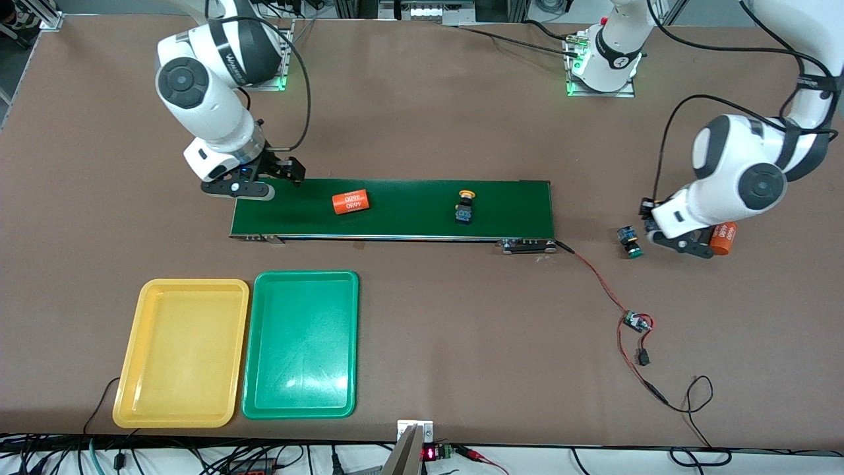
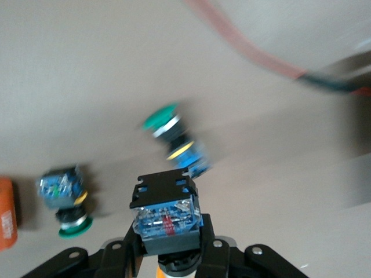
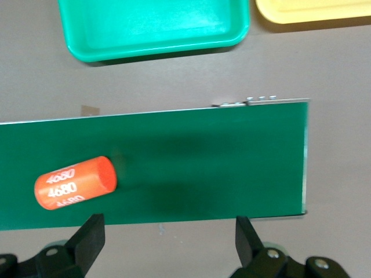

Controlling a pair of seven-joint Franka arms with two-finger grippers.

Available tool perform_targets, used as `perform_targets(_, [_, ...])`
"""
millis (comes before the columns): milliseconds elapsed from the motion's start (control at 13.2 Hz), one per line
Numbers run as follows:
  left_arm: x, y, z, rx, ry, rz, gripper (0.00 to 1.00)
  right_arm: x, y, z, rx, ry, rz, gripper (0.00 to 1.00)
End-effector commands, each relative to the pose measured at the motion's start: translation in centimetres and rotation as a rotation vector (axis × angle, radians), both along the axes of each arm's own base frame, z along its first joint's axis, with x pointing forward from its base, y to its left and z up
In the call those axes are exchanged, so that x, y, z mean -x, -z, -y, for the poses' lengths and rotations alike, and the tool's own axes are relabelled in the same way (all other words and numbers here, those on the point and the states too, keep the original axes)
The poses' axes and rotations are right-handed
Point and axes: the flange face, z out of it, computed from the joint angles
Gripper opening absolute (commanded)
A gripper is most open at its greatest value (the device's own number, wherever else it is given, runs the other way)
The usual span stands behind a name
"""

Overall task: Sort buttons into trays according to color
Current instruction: 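Place the green-cap button on the belt with the left gripper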

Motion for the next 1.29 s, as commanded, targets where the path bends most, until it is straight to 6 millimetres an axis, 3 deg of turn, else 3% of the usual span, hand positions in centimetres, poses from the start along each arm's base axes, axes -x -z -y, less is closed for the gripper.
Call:
perform_targets(0, [0.7, -1.1, 7.8, 0.047, -0.034, -0.008, 0.00, 0.3, 1.0, -3.0, -0.007, 0.005, 0.008, 1.00])
perform_targets(151, [2.2, -0.5, 14.5, 0.100, -0.047, -0.037, 0.00, 0.7, 1.9, -4.5, -0.009, 0.002, 0.016, 1.00])
perform_targets(378, [2.1, -0.4, 21.7, 0.149, -0.109, -0.055, 0.00, 0.9, 3.1, -5.9, -0.007, 0.014, 0.019, 1.00])
perform_targets(530, [3.2, 1.2, 25.0, 0.141, -0.113, -0.086, 0.01, 1.3, 3.5, -6.7, -0.002, -0.002, 0.015, 1.00])
perform_targets(757, [2.9, 4.0, 25.7, 0.168, -0.160, -0.057, 0.07, 1.3, 3.9, -6.7, 0.003, -0.002, 0.009, 1.00])
perform_targets(832, [3.0, 4.6, 25.9, 0.170, -0.160, -0.065, 0.17, 1.3, 3.9, -6.7, -0.001, 0.006, 0.008, 1.00])
perform_targets(984, [3.2, 4.8, 26.2, 0.171, -0.159, -0.062, 1.00, 1.3, 3.9, -6.7, 0.000, 0.028, 0.010, 1.00])
perform_targets(1211, [2.8, 1.9, 26.1, 0.174, -0.153, -0.017, 1.00, 1.2, 4.7, -7.0, 0.005, 0.017, 0.017, 1.00])
